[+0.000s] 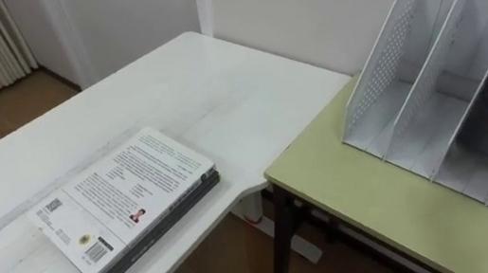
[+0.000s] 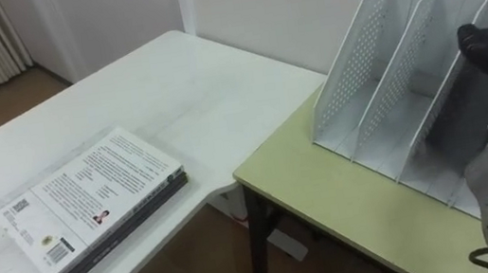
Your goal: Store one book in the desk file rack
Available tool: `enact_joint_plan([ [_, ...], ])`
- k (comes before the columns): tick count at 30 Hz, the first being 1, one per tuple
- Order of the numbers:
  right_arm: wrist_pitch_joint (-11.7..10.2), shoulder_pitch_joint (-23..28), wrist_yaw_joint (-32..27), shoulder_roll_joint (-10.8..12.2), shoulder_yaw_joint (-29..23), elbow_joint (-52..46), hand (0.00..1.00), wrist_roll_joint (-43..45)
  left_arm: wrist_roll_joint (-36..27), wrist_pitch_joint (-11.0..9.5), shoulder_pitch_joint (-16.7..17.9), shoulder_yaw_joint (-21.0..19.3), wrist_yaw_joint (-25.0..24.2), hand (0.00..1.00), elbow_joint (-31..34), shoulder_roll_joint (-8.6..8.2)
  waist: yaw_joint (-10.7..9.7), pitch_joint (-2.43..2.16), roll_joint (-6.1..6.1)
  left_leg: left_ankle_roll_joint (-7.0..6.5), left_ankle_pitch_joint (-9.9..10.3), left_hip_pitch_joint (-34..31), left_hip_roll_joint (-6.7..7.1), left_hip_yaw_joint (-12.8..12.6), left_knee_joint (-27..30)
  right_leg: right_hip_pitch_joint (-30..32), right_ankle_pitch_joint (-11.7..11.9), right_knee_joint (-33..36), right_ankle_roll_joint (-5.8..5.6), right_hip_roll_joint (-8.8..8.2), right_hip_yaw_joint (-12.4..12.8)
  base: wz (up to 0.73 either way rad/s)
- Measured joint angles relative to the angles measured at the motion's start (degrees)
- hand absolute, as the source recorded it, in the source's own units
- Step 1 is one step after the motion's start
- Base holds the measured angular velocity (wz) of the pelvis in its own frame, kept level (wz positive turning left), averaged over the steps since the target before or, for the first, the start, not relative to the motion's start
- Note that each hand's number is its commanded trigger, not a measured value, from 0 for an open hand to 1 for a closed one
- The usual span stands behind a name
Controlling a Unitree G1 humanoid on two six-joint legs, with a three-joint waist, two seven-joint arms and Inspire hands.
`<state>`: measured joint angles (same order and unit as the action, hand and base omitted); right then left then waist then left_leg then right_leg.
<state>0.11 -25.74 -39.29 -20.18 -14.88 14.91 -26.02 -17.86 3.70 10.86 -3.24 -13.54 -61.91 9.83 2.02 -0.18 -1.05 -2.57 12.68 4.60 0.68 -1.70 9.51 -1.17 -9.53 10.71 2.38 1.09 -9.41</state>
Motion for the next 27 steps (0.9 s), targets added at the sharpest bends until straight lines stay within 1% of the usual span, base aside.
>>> enact_joint_plan([
  [3, 0.0, -0.1, 0.1, 0.0, 0.0, -0.4, 0.00, 0.0, 0.0, -0.2, 0.1, 0.0, 0.1, 0.00, 0.1, 0.00, 0.0, -0.07, -0.11, 0.00, 0.0, 0.0, -0.02, 0.0, 0.0, 0.0, 0.0, 0.0, 0.00, 0.01, 0.0, 0.00],
  [11, -0.1, -0.2, 0.8, 0.0, 0.0, -1.4, 0.00, 1.8, 0.0, -0.5, 0.1, 0.0, 0.3, 0.00, 0.0, -0.01, -0.1, -0.07, -0.10, 0.00, 0.0, -0.1, -0.03, 0.0, 0.0, 0.0, 0.0, 0.0, 0.00, -0.04, -0.1, 0.00],
  [13, -0.1, -0.2, 0.9, 0.0, 0.0, -2.9, 0.00, 1.8, 0.0, -0.6, 0.1, 0.1, 0.5, 0.00, -0.1, -0.01, -0.2, -0.07, -0.09, 0.00, 0.0, -0.1, -0.02, 0.1, 0.0, 0.0, 0.0, 0.0, 0.00, -0.05, -0.2, 0.00],
  [16, -0.1, -0.1, 1.4, 0.0, 0.0, -6.5, 0.00, 1.8, -0.1, -1.3, 0.2, 0.1, 0.6, 0.00, -0.4, -0.05, -0.5, -0.07, -0.10, 0.00, 0.0, -0.1, -0.05, -0.4, 0.0, 0.0, 0.0, 0.0, 0.00, -0.03, 0.0, -0.01],
  [19, -0.2, 0.2, 2.3, 0.0, 0.0, -11.2, 0.00, 1.8, -0.2, -1.8, 0.2, 0.0, 0.6, 0.00, -0.8, -0.05, -0.7, -0.05, -0.12, 0.00, 0.0, 0.0, -0.10, -0.6, 0.0, 0.1, 0.0, 0.0, 0.00, -0.05, 0.1, -0.02],
  [23, -0.4, 0.4, 6.0, 0.0, 0.2, -18.4, 0.00, -0.2, -0.6, -2.5, 0.5, 0.0, 0.5, 0.00, -1.2, 0.01, -1.5, -0.04, -0.21, 0.00, 0.0, 0.0, -0.10, -0.6, 0.0, 0.1, 0.0, 0.0, -0.01, -0.09, 0.1, 0.00],
  [25, -0.4, 1.6, 8.9, 0.0, 0.2, -22.1, 0.00, -1.4, -0.6, -2.9, 0.8, -0.1, 0.4, 0.00, -1.2, 0.11, -1.7, -0.10, -0.40, 0.00, 0.0, 0.1, -0.17, -0.6, 0.0, -0.1, 0.0, 0.0, -0.01, -0.09, 0.4, 0.00],
  [26, -0.5, 3.3, 11.3, 0.0, 0.2, -24.9, 0.00, -2.8, -0.6, -3.5, 1.4, -0.6, 0.4, 0.00, -1.2, 0.08, -1.7, -0.23, -0.66, 0.00, 0.0, 0.1, -0.22, -0.7, 0.0, -0.1, 0.0, -0.1, -0.01, -0.05, 0.7, -0.03],
  [27, -0.6, 4.1, 12.8, 0.0, 0.2, -26.1, 0.00, -3.6, -0.6, -3.8, 1.6, -0.9, 0.4, 0.00, -1.1, 0.07, -1.6, -0.26, -0.75, 0.00, 0.0, 0.1, -0.27, -0.8, 0.0, -0.1, 0.0, -0.1, 0.00, -0.04, 0.8, 0.00],
])
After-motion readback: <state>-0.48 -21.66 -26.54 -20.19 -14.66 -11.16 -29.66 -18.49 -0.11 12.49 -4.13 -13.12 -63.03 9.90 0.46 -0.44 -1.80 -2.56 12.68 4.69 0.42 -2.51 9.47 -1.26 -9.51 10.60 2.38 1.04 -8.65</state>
